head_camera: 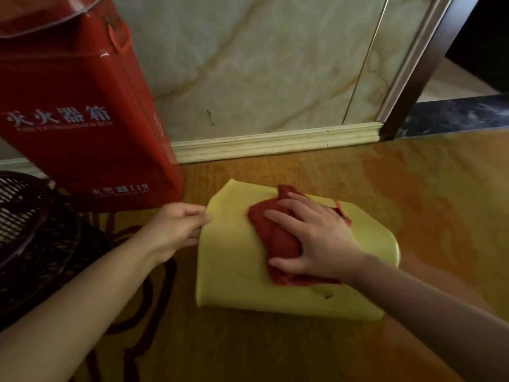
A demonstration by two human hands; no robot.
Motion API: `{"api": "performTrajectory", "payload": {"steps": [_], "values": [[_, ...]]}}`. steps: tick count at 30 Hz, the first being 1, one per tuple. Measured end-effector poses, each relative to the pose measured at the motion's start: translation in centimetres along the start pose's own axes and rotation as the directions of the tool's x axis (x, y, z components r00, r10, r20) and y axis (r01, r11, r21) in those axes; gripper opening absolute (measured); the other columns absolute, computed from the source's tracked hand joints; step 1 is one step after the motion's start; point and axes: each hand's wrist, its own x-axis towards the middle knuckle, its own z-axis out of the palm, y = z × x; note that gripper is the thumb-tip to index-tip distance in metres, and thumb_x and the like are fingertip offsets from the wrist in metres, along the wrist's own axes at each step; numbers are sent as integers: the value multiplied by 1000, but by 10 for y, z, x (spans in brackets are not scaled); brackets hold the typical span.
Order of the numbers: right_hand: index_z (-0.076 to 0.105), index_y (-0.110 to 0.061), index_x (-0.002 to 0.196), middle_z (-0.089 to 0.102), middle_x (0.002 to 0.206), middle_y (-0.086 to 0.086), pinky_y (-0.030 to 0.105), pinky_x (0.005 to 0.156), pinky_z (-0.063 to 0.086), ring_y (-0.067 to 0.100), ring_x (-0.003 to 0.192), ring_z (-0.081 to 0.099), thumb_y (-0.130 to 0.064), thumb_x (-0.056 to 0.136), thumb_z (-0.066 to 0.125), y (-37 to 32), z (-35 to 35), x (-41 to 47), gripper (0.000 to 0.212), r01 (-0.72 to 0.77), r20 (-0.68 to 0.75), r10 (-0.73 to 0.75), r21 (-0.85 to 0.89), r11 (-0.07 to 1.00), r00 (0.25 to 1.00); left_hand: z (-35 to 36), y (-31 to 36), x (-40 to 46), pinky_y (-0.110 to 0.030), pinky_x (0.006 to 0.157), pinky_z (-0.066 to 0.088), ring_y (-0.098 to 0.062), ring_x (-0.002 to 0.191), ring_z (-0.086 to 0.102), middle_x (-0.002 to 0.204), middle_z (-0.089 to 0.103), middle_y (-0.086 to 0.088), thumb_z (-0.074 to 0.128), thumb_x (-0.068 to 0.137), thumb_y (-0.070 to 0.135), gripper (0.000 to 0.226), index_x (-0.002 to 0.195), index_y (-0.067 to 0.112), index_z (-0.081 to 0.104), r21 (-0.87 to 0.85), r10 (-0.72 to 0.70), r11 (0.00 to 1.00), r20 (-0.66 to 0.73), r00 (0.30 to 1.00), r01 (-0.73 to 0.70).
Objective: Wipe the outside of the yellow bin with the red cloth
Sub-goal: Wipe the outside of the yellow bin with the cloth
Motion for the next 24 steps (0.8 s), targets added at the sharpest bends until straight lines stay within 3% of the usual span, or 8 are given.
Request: {"api": "performTrajectory", "payload": {"steps": [2,4,6,9,12,16,20,24], "values": [[45,-33,133,54,134,2,47,97,44,25,126,48,-75,70,46,38,-6,-15,76,-21,-22,21,-18,1000,1000,0,5,10,-18,51,54,-6,62,70,68,74,3,57,84,10,13,96,15,63,-68,-14,998,-17,1000,13],[48,-31,130,58,126,2,42,86,50,26,113,56,-76,71,41,72,-17,-25,74,-143,-80,143,6,990,987,5,17,18,-16,49,52,-5,58,69,63,73,3,57,84,10,13,95,10,64,-106,-6,994,-46,999,1],[50,-30,127,62,117,2,35,77,47,25,103,59,-76,72,36,95,-24,-26,73,-244,-129,247,33,969,961,10,24,17,-21,57,54,-9,67,70,69,74,4,58,84,16,15,97,10,65,-91,35,995,-106,994,-45],[54,-28,121,63,109,1,35,72,46,23,96,58,-75,75,32,110,-22,-12,69,-350,-181,351,41,936,919,20,4,-5,-35,81,51,-15,96,63,102,67,5,52,88,28,32,117,18,57,5,25,1000,-136,990,-24],[58,-24,113,65,102,5,35,73,41,24,91,57,-69,80,28,98,-20,11,63,-506,-262,506,75,859,822,26,-16,-28,-23,67,51,-2,87,65,92,70,17,46,91,22,22,105,34,58,48,90,995,-73,993,-87],[55,-24,116,61,115,11,46,89,39,33,109,54,-61,78,33,26,-5,55,58,-358,-331,356,56,932,874,31,5,-11,-23,67,55,-9,86,68,95,71,5,44,92,12,26,110,25,59,40,178,983,-19,984,-178],[27,-44,139,25,156,1,63,105,20,31,143,18,-62,74,39,-15,-3,87,68,-142,-205,149,49,989,967,29,15,-2,-18,56,53,-11,76,71,83,76,2,43,92,11,26,101,26,62,3,213,977,24,977,-213],[33,-44,138,36,151,0,58,108,22,28,141,25,-68,75,41,12,5,66,67,-53,-186,57,23,998,981,22,9,10,-17,55,53,-10,75,72,84,76,7,44,91,10,26,99,25,63,-23,196,980,8,981,-195]]}}
